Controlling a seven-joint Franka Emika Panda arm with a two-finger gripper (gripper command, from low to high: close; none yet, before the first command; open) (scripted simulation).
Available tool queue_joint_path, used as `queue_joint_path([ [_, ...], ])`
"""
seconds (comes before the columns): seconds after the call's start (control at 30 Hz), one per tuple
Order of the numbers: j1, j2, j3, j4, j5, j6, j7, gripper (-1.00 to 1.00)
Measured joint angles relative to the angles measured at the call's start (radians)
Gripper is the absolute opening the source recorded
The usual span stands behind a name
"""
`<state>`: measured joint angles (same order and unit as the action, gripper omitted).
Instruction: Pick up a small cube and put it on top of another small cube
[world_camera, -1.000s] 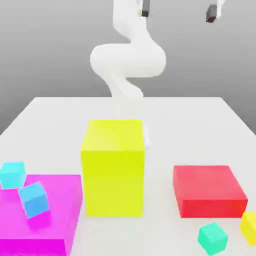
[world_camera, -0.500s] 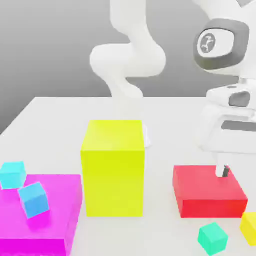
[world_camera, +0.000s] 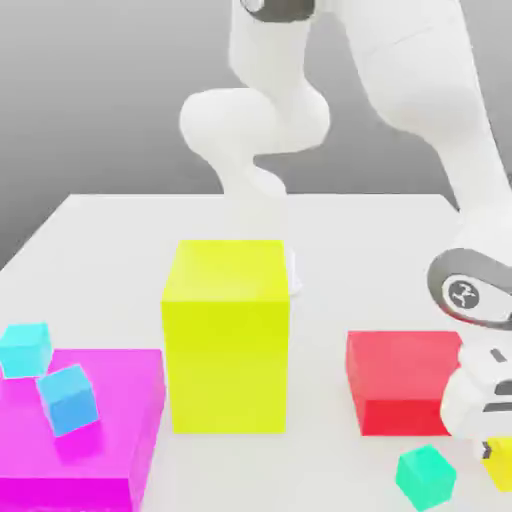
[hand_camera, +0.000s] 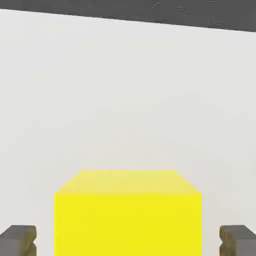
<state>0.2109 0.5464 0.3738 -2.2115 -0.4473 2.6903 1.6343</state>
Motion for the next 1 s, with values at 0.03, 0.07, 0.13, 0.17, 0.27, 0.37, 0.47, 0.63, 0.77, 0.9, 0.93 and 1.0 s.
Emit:
queue_joint_path([
  [0.03,0.0,0.0,0.0,0.0,0.0,0.001,0.0,-1.0],
  [0.07,0.0,0.0,0.0,0.0,0.001,0.002,0.0,-1.0],
  [0.13,0.004,0.005,-0.004,0.001,-0.002,0.005,0.002,-1.0],
  [0.17,-0.009,-0.019,0.013,-0.005,0.016,-0.013,-0.011,-1.0],
  [0.27,-0.058,-0.12,0.067,-0.032,0.092,-0.084,-0.059,-1.0],
  [0.37,-0.134,-0.19,0.016,-0.06,0.148,-0.123,-0.019,-1.0],
  [0.47,-0.207,-0.25,-0.053,-0.088,0.193,-0.153,0.037,-1.0],
  [0.63,-0.321,-0.347,-0.173,-0.135,0.259,-0.198,0.135,-1.0],
  [0.77,-0.419,-0.428,-0.273,-0.174,0.306,-0.233,0.223,-1.0],
  [0.9,-0.611,-0.523,-0.371,-0.214,0.35,-0.277,0.337,-1.0],
  [0.93,-0.66,-0.551,-0.394,-0.225,0.361,-0.289,0.371,-1.0],
  [1.0,-0.744,-0.608,-0.428,-0.248,0.386,-0.312,0.438,-1.0],
])
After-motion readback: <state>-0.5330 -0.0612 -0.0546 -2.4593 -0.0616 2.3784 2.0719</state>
